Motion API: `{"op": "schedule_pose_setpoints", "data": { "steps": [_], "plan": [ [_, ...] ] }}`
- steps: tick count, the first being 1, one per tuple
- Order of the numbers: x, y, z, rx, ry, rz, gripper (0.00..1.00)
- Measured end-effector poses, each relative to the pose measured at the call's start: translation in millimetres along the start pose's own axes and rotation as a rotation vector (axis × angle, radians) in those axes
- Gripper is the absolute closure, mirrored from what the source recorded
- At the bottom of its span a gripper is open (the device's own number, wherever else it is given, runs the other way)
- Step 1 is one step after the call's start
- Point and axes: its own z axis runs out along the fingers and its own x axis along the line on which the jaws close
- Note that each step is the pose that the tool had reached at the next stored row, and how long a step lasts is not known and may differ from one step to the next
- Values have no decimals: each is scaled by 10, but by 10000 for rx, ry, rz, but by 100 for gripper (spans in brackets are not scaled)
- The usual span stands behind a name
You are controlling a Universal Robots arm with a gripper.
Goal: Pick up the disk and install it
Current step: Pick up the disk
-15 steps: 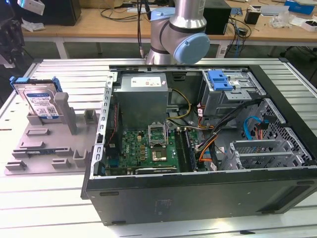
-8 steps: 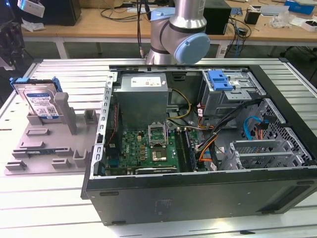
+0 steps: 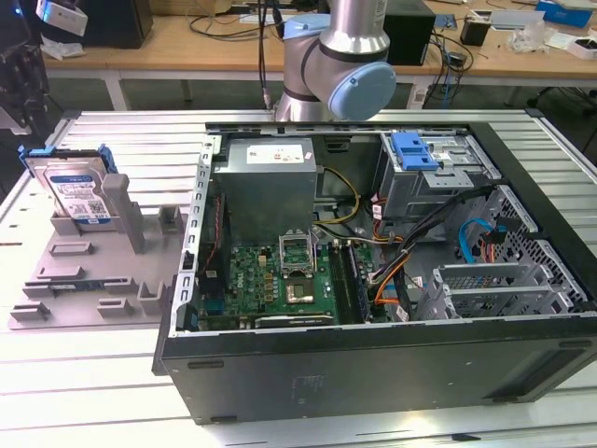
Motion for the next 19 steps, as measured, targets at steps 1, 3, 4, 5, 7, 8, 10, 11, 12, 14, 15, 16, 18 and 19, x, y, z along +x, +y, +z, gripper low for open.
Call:
{"op": "schedule_pose_setpoints", "data": {
  "steps": [1, 3, 4, 5, 7, 8, 10, 11, 12, 14, 15, 16, 18, 19],
  "plan": [
    [0, -1, 18, 0, 0, 0, 56],
    [-1, -2, 42, 0, -1, 1, 56],
    [-1, -3, 55, 1, 0, 1, 56],
    [-2, -3, 64, 1, -1, 1, 56],
    [-12, 6, 85, -1, 0, 2, 56],
    [-19, 11, 91, -1, 0, 1, 56],
    [-29, 18, 99, 0, -1, 1, 56],
    [-36, 21, 103, 1, -1, 1, 56],
    [-41, 23, 106, 0, -1, 1, 56],
    [-48, 25, 113, 1, -1, 1, 56],
    [-50, 25, 117, 1, -1, 0, 56],
    [-52, 24, 125, 1, -1, -1, 56],
    [-53, 25, 135, 1, 0, 1, 56],
    [-53, 24, 141, -1, 0, 1, 56]
  ]
}}
